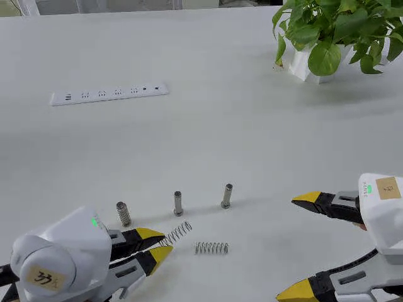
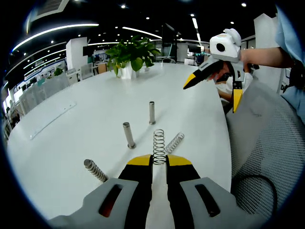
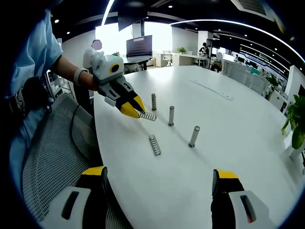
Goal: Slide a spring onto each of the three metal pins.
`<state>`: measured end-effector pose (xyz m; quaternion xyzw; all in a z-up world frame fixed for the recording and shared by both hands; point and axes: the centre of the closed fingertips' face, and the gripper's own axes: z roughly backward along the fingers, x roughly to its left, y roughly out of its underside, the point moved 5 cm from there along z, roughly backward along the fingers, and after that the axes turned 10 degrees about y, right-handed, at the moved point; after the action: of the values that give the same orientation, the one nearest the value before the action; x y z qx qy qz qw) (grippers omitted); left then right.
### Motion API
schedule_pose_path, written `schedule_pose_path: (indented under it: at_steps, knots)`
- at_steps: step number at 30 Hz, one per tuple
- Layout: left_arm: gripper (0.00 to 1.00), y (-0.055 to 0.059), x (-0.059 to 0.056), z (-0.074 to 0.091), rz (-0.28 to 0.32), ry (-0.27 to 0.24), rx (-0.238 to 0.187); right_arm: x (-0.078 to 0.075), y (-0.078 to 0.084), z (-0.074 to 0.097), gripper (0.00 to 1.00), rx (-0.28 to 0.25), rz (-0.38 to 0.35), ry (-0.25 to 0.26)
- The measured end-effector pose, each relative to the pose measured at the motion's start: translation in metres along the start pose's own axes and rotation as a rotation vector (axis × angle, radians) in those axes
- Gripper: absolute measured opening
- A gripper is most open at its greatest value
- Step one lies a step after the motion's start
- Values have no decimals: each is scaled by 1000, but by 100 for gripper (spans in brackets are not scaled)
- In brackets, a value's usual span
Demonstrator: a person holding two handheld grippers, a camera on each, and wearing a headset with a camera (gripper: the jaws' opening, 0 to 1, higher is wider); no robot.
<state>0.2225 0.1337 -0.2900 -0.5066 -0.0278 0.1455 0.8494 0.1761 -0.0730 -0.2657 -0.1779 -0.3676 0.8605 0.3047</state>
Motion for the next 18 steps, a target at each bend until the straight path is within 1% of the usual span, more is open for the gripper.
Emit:
schedule_pose_path:
  at_steps: [4, 8, 12, 14, 15, 16, 17, 18]
  knots:
    - [7, -9, -5, 3, -12, 8, -25, 3, -9, -2, 90, -14, 16, -18]
    - [7, -17, -8, 4, -18, 13, -48, 7, -16, -5, 89, -14, 47, -37]
    - [7, -28, -14, 5, -39, 29, -68, 11, -29, -6, 86, -36, 68, -68]
    - [7, -35, -18, 6, -50, 44, -81, 12, -37, -6, 81, -50, 73, -90]
    - [7, -37, -19, 7, -55, 49, -85, 13, -40, -6, 76, -51, 76, -103]
    - [7, -40, -20, 7, -57, 54, -90, 14, -43, -7, 67, -57, 81, -113]
    - [7, -42, -21, 7, -55, 62, -99, 14, -48, -8, 63, -76, 91, -123]
    - [7, -44, -22, 7, -54, 67, -101, 14, -51, -9, 61, -84, 92, -129]
